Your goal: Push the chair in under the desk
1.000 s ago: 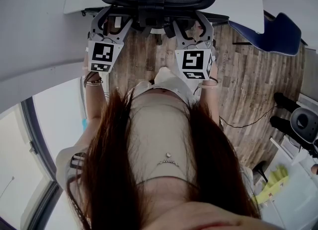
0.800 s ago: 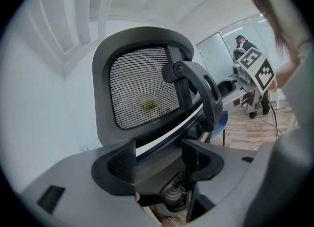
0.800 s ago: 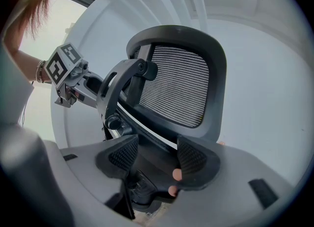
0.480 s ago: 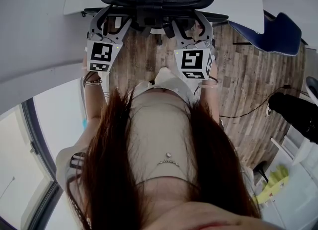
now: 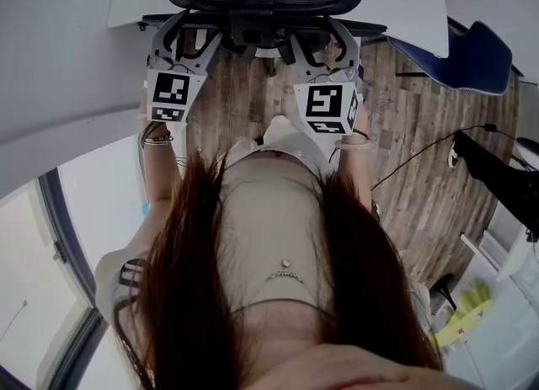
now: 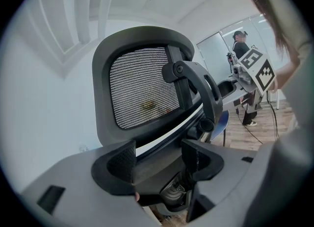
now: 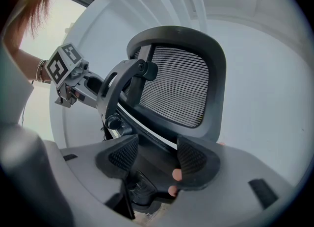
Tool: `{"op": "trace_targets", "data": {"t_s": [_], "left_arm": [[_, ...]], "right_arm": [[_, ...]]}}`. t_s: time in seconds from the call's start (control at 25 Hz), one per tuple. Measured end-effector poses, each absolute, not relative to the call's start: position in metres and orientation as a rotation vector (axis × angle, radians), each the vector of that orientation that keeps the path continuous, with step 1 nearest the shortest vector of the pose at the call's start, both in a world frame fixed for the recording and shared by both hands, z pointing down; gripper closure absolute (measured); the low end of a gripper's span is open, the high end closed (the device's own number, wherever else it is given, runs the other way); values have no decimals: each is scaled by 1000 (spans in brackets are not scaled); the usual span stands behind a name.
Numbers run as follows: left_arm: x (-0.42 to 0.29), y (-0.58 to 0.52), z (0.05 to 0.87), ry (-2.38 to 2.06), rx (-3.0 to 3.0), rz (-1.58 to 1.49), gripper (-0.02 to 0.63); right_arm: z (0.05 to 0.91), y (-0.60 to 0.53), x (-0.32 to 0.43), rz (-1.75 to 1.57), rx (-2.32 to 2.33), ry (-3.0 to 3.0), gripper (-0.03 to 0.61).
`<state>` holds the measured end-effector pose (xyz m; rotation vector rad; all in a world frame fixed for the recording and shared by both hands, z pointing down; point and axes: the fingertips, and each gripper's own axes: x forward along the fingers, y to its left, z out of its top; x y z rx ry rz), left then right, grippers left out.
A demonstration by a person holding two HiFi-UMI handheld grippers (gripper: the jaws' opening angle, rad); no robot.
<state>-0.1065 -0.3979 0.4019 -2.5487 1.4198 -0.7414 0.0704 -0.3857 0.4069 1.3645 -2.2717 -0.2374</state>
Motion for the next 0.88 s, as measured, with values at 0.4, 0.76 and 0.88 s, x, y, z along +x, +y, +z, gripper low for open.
{"op": "trace_targets", "data": {"t_s": [0.4, 0.76, 0.88], "left_arm": [[-106, -404, 401, 1408, -2554, -741, 333], [-107, -406, 400, 1388, -2560, -719, 333], [-108, -406, 400, 1381, -2561, -709, 333]], "right_arm": [[406, -389, 71, -239, 1375, -2274, 328], [406, -390, 70, -243, 1379, -2276, 327], [405, -390, 69, -244, 1380, -2276, 325]]}}
